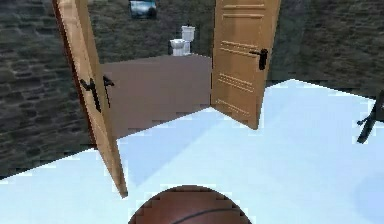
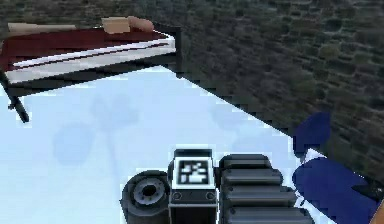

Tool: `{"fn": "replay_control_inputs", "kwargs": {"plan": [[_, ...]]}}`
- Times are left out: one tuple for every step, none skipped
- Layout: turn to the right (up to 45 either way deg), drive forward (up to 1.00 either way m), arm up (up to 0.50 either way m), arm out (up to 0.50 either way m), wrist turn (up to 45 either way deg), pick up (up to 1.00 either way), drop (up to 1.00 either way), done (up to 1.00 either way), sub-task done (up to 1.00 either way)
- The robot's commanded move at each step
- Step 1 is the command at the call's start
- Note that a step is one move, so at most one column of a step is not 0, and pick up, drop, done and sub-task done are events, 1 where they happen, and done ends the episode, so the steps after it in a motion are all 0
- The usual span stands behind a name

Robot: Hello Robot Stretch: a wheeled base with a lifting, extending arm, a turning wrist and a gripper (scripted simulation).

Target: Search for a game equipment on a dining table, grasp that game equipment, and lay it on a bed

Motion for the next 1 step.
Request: {"fn": "replay_control_inputs", "kwargs": {"plan": [[45.0,0.0,0.0,0.0,0.0,0.0,0.0,0.0,0.0]]}}
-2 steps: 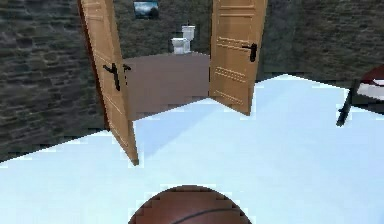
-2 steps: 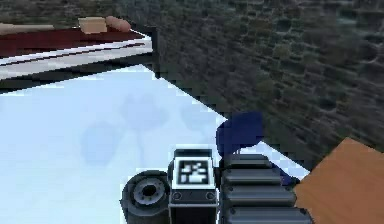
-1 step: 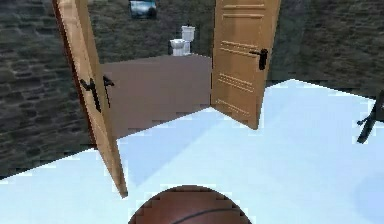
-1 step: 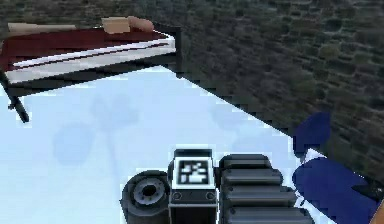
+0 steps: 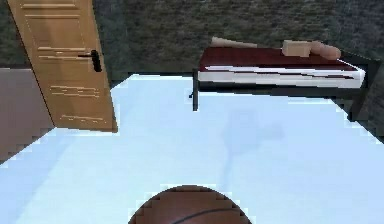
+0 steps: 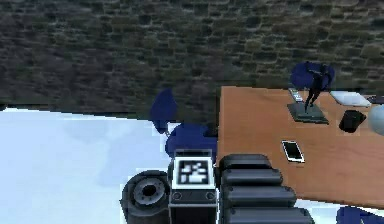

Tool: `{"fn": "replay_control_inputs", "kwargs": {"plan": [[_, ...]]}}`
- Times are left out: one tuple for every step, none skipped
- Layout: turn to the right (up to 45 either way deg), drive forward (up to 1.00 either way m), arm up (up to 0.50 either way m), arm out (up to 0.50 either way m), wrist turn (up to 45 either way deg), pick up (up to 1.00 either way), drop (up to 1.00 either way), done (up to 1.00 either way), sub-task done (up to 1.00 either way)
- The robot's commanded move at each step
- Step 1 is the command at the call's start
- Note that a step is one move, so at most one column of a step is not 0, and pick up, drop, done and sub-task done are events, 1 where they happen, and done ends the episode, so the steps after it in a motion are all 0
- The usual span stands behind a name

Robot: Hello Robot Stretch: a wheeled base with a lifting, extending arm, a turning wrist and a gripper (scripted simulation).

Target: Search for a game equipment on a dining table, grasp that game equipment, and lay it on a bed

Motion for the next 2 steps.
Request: {"fn": "replay_control_inputs", "kwargs": {"plan": [[24.0,0.0,0.0,0.0,0.0,0.0,0.0,0.0,0.0],[0.0,1.0,0.0,0.0,0.0,0.0,0.0,0.0,0.0]]}}
